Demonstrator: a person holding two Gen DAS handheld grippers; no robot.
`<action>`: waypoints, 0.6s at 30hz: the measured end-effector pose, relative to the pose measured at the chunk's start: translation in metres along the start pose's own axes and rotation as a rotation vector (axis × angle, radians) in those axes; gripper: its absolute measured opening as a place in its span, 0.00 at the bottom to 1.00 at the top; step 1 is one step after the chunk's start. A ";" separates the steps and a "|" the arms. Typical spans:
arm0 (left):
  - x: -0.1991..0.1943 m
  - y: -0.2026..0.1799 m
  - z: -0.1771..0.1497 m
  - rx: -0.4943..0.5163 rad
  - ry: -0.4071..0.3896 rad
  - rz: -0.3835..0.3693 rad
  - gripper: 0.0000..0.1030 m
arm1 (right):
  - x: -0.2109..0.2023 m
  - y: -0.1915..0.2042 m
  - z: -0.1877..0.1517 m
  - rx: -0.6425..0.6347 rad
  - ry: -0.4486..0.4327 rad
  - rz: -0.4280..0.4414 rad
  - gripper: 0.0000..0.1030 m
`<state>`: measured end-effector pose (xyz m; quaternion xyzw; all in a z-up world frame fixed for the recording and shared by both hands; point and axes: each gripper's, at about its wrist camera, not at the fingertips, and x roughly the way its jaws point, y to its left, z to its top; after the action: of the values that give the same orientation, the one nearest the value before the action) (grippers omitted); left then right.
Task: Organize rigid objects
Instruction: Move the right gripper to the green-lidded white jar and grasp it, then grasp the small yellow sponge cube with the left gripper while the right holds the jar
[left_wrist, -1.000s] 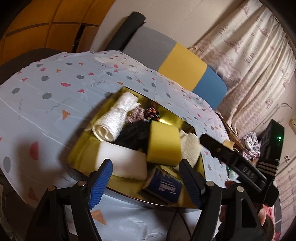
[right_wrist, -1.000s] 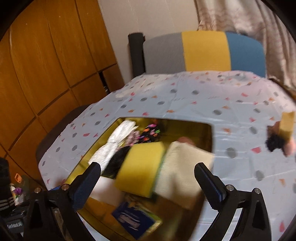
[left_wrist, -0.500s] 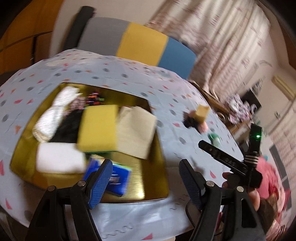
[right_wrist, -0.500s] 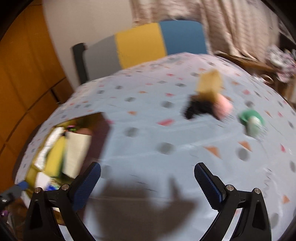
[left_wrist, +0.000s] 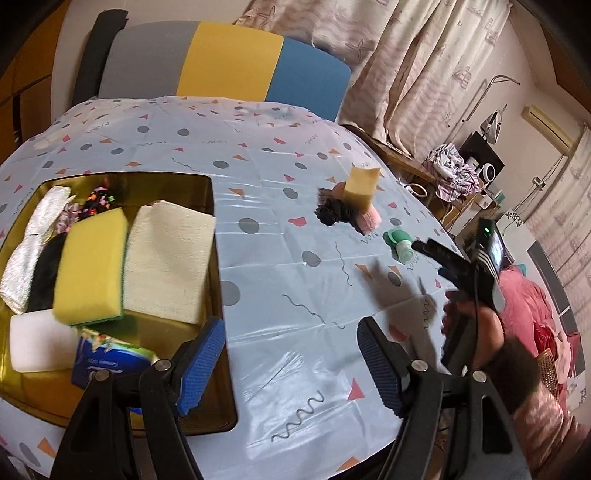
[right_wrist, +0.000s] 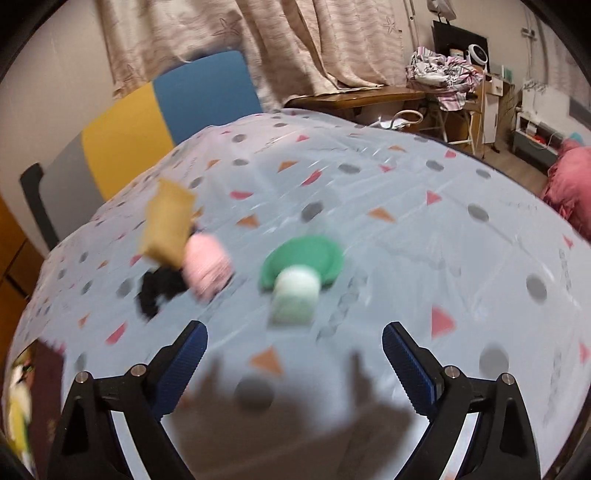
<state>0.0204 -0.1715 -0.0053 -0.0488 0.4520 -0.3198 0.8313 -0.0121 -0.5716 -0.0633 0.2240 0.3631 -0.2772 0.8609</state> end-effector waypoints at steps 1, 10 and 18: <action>0.000 -0.001 0.000 0.001 0.002 0.002 0.73 | 0.011 -0.001 0.008 -0.011 0.001 -0.010 0.94; 0.024 -0.014 0.016 0.001 0.040 0.013 0.73 | 0.067 0.008 0.025 -0.104 0.054 -0.041 0.86; 0.059 -0.053 0.042 0.053 0.069 -0.032 0.73 | 0.079 0.010 0.021 -0.144 0.058 -0.006 0.59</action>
<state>0.0499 -0.2562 -0.0035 -0.0229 0.4710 -0.3462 0.8110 0.0504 -0.6011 -0.1071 0.1683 0.4078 -0.2462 0.8630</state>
